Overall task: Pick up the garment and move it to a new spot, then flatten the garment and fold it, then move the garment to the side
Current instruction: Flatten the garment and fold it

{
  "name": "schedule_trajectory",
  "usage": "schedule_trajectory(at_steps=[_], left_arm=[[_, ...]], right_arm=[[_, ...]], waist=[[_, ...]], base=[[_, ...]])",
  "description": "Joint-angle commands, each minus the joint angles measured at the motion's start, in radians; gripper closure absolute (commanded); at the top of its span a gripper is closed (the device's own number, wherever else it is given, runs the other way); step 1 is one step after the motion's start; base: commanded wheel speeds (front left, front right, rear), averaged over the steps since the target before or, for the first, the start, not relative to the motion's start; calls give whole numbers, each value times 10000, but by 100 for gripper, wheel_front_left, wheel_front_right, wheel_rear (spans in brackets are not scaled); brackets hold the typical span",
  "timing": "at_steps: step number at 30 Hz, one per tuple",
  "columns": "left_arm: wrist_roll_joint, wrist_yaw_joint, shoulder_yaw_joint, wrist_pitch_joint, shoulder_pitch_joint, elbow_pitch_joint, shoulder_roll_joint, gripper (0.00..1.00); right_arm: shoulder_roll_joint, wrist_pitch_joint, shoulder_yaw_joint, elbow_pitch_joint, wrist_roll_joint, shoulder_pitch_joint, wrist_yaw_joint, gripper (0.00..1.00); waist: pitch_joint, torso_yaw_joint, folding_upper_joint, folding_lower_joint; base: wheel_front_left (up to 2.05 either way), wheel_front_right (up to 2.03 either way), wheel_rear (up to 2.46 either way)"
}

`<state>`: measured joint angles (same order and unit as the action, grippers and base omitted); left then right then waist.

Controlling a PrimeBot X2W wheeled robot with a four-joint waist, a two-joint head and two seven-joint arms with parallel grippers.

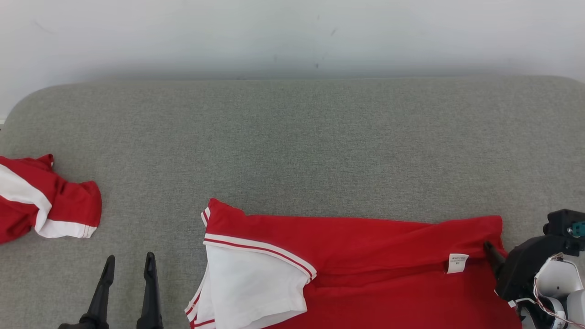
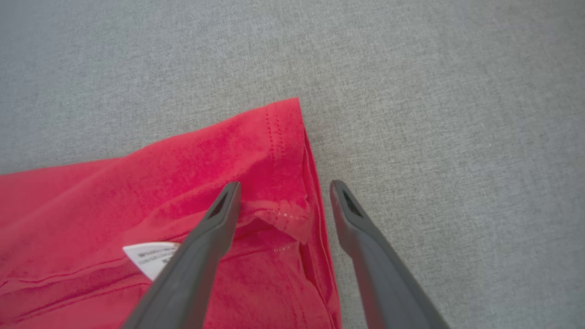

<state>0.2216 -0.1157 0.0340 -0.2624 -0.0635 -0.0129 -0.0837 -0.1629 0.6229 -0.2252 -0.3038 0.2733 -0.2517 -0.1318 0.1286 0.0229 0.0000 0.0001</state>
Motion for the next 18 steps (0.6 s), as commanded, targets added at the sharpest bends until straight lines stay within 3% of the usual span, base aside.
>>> schedule_trajectory(at_steps=[1,7,18], left_arm=[[-60,-80,27,-30,-122,-33,68,0],[-241,-151,102,-31,-212,-234,195,0],[-201,-150,33,-31,-136,-652,66,0]], right_arm=[[111,-67,-183,-122,-196,-93,24,0],[414,-75,-749,-607,-803,-59,24,0],[676,3,-754,-1410,-999,-38,24,0]], waist=[[7,51,0,-1],[34,140,0,-1],[-25,84,0,-1]], base=[[0,0,0],[0,0,0],[0,0,0]])
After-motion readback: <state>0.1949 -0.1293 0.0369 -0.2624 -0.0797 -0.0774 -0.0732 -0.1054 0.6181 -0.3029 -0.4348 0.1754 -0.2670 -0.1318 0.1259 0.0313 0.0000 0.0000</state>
